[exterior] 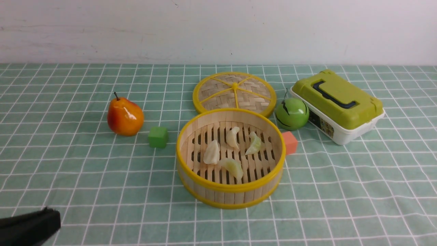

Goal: Put the dumplings into the steamer on the table with the blue tablecloth.

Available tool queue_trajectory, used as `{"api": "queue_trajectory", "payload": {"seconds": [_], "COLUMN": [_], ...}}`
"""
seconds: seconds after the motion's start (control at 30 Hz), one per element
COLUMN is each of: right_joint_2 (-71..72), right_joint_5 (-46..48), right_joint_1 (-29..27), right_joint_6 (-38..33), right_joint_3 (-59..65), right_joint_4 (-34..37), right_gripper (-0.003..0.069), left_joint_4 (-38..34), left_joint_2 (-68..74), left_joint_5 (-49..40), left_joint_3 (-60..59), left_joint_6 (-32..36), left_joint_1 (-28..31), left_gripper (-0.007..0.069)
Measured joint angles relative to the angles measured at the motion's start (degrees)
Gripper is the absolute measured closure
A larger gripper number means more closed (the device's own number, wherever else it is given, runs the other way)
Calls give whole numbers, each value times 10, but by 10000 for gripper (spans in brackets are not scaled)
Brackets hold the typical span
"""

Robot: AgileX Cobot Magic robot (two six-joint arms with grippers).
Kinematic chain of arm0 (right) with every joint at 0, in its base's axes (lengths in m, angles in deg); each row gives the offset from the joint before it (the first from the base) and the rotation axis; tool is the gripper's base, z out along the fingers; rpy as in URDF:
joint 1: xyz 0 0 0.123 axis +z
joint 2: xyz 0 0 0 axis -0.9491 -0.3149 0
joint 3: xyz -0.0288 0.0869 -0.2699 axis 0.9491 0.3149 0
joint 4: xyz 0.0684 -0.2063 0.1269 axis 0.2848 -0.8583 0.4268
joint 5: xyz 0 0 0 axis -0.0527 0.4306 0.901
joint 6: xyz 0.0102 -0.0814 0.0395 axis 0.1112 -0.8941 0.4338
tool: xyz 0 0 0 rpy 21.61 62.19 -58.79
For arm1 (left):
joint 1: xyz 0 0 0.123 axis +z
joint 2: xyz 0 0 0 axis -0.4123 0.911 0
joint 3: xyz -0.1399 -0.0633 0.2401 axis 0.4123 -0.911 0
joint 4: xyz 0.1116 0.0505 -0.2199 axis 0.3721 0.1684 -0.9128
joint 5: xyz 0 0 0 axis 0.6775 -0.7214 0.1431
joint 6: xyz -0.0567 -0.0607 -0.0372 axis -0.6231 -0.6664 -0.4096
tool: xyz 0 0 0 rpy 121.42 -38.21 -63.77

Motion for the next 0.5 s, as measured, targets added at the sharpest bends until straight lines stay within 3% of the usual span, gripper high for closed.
{"api": "queue_trajectory", "payload": {"seconds": [0.23,0.33,0.5], "right_joint_2": [0,0,0], "right_joint_5": [0,0,0], "right_joint_1": [0,0,0], "right_joint_6": [0,0,0], "right_joint_3": [0,0,0], "right_joint_4": [0,0,0], "right_gripper": [642,638,631], "left_joint_4": [15,15,15], "left_joint_2": [-91,-127,-180], "left_joint_5": [124,132,121], "left_joint_3": [-86,-128,-184], "left_joint_6": [-84,-91,-92], "left_joint_1": [148,223,285], "left_gripper": [638,638,638]}}
